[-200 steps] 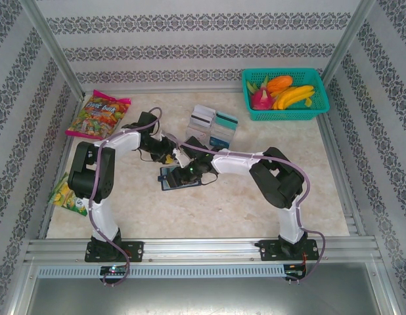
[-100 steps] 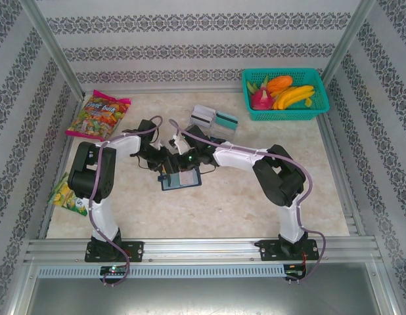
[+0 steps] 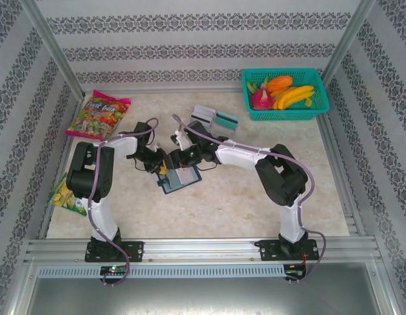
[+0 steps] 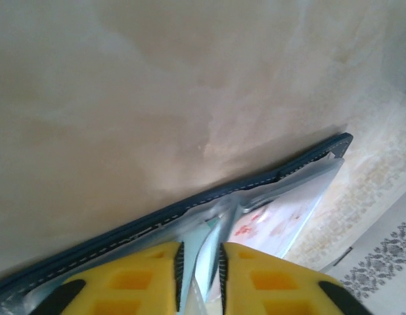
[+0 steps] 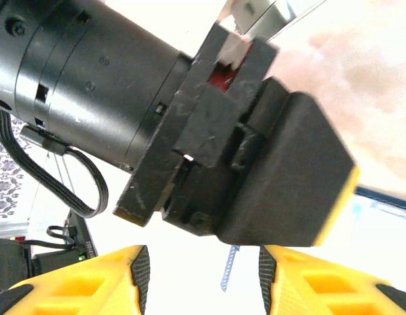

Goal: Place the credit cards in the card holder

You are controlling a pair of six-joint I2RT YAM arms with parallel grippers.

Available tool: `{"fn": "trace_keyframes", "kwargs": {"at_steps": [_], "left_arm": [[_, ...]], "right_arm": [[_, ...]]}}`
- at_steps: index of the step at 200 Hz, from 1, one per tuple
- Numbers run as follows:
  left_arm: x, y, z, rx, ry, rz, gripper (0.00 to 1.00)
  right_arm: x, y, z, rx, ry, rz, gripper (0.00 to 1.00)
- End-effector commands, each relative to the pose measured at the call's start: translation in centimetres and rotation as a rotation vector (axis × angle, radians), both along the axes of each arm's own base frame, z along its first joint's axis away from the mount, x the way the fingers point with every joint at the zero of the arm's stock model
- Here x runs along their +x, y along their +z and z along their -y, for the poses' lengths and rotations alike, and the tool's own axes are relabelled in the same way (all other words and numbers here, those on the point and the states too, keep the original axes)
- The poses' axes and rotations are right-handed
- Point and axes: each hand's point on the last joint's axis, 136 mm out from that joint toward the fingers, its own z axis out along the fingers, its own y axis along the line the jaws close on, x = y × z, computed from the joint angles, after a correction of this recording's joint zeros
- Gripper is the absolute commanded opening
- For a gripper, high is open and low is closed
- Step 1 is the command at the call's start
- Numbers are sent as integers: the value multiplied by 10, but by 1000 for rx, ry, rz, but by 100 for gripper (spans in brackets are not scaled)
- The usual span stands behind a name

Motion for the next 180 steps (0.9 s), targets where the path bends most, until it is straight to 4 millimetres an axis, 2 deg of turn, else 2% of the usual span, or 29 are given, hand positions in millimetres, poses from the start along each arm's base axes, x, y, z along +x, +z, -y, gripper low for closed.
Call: {"fn": "trace_keyframes", "kwargs": {"at_steps": [1, 55, 80, 135, 164, 180], "left_arm": [[-3, 9, -8, 27, -16, 17, 31], [4, 31, -27, 91, -21, 75, 41], [9, 42, -29, 91, -25, 95, 42], [12, 60, -52, 134, 26, 139, 43], [10, 61, -54, 144, 34, 151, 42], [10, 59, -52, 130, 42, 156, 43]], "right_arm": [[-3, -8, 10, -30, -12, 6, 49], [-22, -44, 8, -83, -6, -54, 49], [-30, -45, -1, -80, 26, -66, 49], [-46, -51, -18, -72, 84, -92, 49], [-51, -48, -29, -54, 111, -98, 49], [-50, -53, -29, -65, 108, -101, 49]]}}
